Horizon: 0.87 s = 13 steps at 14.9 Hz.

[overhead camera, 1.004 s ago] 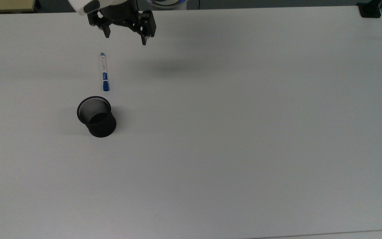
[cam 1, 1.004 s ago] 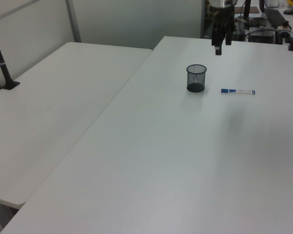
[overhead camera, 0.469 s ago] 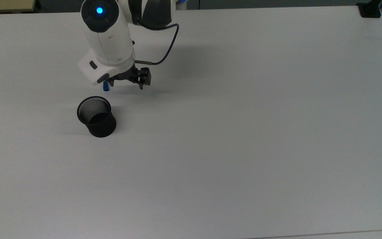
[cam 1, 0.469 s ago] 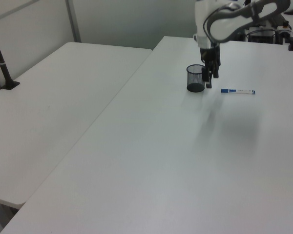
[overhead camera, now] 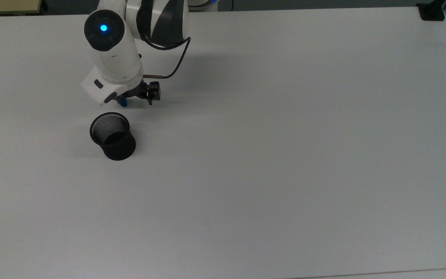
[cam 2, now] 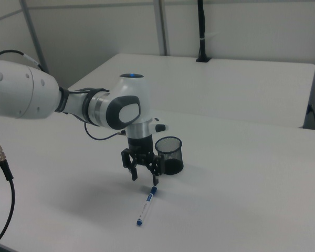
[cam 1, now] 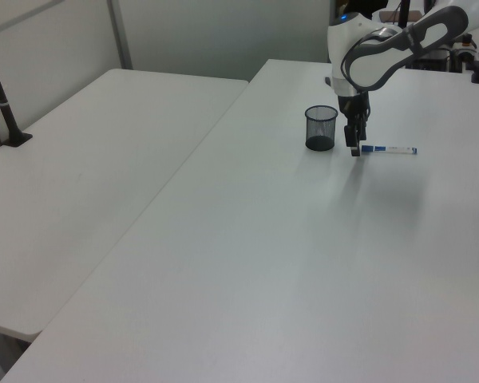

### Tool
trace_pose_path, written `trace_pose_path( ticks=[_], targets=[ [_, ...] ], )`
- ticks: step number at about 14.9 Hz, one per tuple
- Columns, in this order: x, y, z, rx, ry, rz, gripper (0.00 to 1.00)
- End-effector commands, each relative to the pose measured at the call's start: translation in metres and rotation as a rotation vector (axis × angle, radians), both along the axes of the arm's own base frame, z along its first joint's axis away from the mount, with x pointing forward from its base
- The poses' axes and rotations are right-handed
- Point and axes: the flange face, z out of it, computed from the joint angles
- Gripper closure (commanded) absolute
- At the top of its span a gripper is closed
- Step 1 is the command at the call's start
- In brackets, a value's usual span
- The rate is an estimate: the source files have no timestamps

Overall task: Insert the marker
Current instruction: 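Close the gripper on the marker near its blue cap, then lift the marker upright and carry it above the mesh cup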

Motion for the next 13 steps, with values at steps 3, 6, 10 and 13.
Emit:
trace_pose_path(
  ticks=[3,6,10,13],
  targets=[
    [-0.006,-0.018,-0.019,-0.004,0.01,0.065,0.41],
    [-0.005,-0.021,-0.023,-0.004,0.005,0.078,0.55],
    [-0.005,-0.021,-0.023,-0.002,0.009,0.088,0.8],
    [-0.005,-0.022,-0.019,0.002,0.011,0.101,0.99]
  ],
)
